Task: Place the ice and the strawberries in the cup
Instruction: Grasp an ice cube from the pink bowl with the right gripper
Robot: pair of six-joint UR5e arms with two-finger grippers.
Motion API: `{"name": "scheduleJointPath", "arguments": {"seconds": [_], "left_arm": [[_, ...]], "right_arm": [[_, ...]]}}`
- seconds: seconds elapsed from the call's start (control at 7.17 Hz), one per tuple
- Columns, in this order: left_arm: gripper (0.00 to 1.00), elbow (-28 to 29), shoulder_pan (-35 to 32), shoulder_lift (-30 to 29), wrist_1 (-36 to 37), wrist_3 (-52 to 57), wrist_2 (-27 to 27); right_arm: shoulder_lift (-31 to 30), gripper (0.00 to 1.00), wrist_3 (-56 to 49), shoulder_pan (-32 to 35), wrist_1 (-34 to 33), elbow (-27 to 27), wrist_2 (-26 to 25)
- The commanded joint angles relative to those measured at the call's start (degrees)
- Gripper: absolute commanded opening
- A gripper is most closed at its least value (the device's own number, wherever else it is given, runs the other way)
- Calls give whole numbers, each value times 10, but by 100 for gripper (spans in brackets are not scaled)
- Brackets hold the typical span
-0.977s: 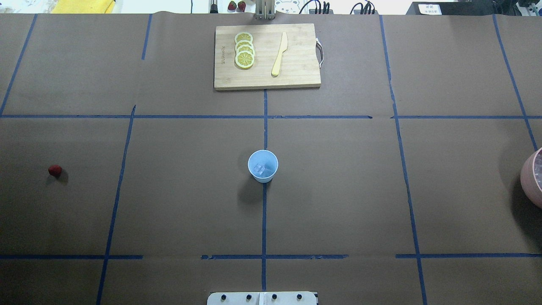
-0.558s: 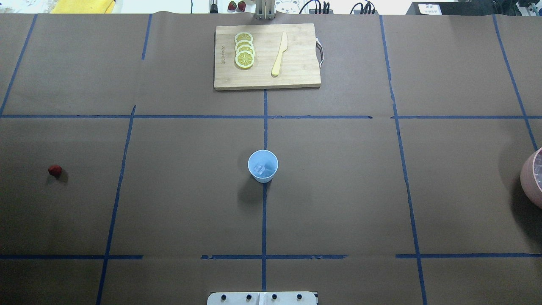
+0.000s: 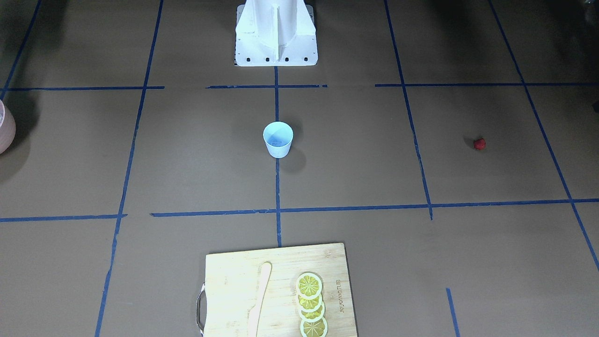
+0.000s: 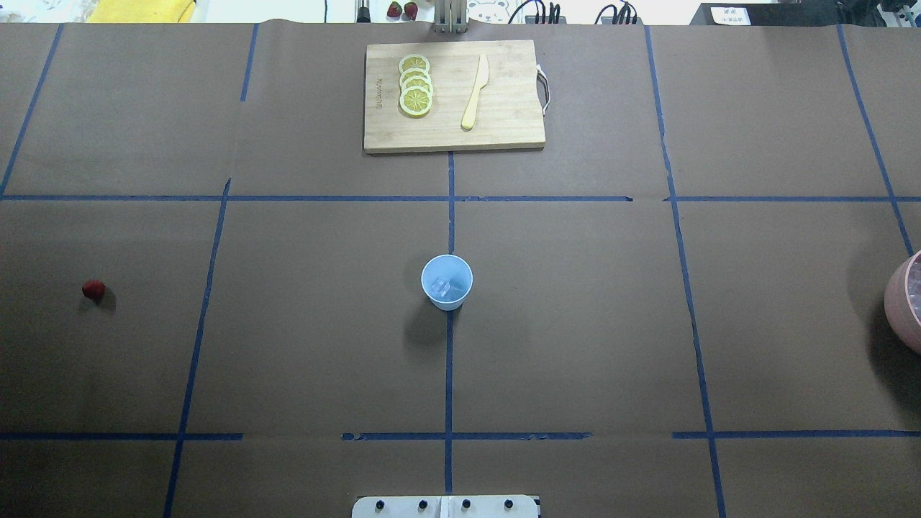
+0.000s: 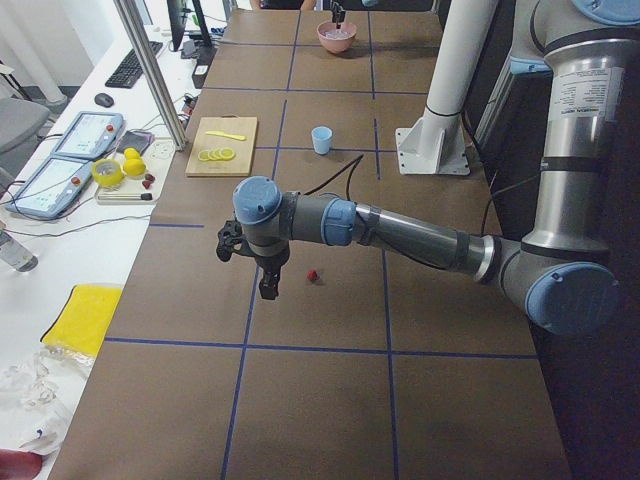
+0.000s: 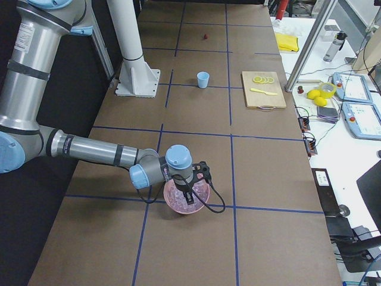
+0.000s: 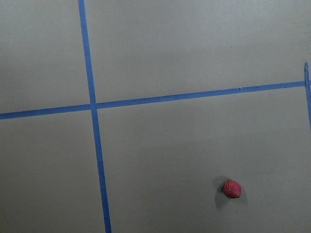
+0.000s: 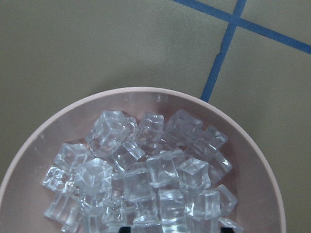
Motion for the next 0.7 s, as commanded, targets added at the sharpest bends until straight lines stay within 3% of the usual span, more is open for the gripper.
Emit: {"name": "scheduleJointPath", "arguments": {"seconds": [0.0,0.56], "left_arm": [[100,0,0,-1,0,0,0],[100,1,0,-1,-1,0,0]], "right_arm": [[1,67,0,-11,0,-5,0],[1,66,-1,-17,1,-19,0]]}}
